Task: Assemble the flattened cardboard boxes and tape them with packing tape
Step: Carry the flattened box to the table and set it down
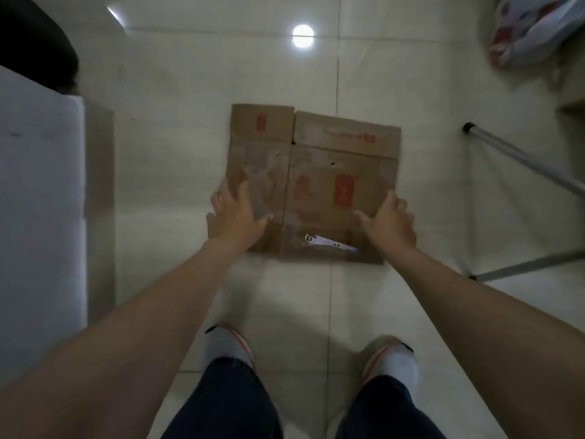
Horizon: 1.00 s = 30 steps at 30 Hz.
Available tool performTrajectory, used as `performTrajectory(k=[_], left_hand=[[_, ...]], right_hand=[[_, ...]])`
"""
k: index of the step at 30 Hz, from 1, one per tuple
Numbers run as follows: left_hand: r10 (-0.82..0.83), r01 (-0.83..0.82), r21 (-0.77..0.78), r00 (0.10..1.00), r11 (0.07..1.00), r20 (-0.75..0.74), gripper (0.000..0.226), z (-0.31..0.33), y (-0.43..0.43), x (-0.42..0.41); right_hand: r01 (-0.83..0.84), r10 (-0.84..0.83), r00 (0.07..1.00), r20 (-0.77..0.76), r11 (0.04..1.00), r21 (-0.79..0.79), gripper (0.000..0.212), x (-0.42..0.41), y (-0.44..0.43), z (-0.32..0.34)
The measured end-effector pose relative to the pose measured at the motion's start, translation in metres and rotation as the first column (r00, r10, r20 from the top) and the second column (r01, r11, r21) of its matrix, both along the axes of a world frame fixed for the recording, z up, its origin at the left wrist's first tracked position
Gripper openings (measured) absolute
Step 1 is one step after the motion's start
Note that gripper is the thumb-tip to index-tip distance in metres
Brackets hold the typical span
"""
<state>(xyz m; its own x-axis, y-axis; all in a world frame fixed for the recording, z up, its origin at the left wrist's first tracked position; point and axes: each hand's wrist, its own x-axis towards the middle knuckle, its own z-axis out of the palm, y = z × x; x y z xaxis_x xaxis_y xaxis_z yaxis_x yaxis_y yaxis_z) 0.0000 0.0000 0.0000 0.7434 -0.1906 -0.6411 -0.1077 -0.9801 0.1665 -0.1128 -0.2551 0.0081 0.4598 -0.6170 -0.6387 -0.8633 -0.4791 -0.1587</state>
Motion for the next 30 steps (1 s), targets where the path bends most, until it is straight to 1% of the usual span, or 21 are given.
performTrajectory(k=[2, 4, 6, 8, 10, 12, 13, 15, 18, 21, 25, 30], left_hand=[[0.057, -0.056, 0.045, 0.998, 0.997, -0.006, 0.107, -0.020, -0.002, -0.002], [0.149, -0.146, 0.065, 0.988, 0.987, -0.042, 0.120, -0.037, -0.005, -0.005], [0.218, -0.216, 0.074, 0.976, 0.973, -0.013, 0.132, -0.047, -0.010, -0.008], [0.232, -0.235, 0.087, 0.972, 0.968, 0.049, 0.142, -0.052, -0.014, -0.006], [0.251, -0.259, 0.087, 0.964, 0.962, 0.092, 0.150, -0.050, -0.017, -0.002], [0.268, -0.276, 0.062, 0.957, 0.959, 0.107, 0.153, -0.044, -0.015, 0.003], [0.286, -0.291, 0.034, 0.953, 0.956, 0.101, 0.153, -0.038, -0.014, 0.005], [0.320, -0.318, -0.027, 0.942, 0.948, 0.102, 0.149, -0.019, -0.008, 0.011], [0.376, -0.368, -0.091, 0.922, 0.926, 0.098, 0.143, 0.026, -0.001, 0.022], [0.397, -0.384, -0.109, 0.909, 0.917, 0.130, 0.142, 0.091, 0.004, 0.040], [0.387, -0.369, -0.123, 0.904, 0.921, 0.182, 0.142, 0.204, 0.008, 0.073], [0.434, -0.396, -0.200, 0.876, 0.896, 0.210, 0.139, 0.370, 0.005, 0.132]], right_hand=[[0.150, -0.151, 0.988, 0.031, 0.988, 0.025, 0.099, 0.002, -0.002, -0.022], [0.303, -0.307, 0.950, 0.063, 0.951, 0.063, 0.110, 0.005, -0.002, -0.045], [0.363, -0.364, 0.929, 0.062, 0.931, 0.028, 0.120, 0.008, 0.002, -0.062], [0.367, -0.366, 0.930, 0.038, 0.930, -0.018, 0.125, 0.009, 0.002, -0.072], [0.407, -0.406, 0.913, 0.040, 0.913, -0.025, 0.119, 0.007, -0.002, -0.077], [0.470, -0.470, 0.880, 0.072, 0.882, 0.014, 0.105, 0.004, -0.009, -0.075], [0.491, -0.493, 0.865, 0.096, 0.870, 0.040, 0.101, 0.003, -0.012, -0.070], [0.514, -0.521, 0.837, 0.165, 0.853, 0.086, 0.099, 0.004, -0.014, -0.053], [0.507, -0.520, 0.807, 0.279, 0.853, 0.121, 0.097, 0.016, -0.010, -0.008], [0.466, -0.477, 0.801, 0.362, 0.876, 0.122, 0.096, 0.041, -0.002, 0.059], [0.408, -0.421, 0.806, 0.416, 0.905, 0.124, 0.100, 0.081, 0.004, 0.175], [0.358, -0.371, 0.792, 0.486, 0.926, 0.123, 0.100, 0.138, -0.004, 0.347]])
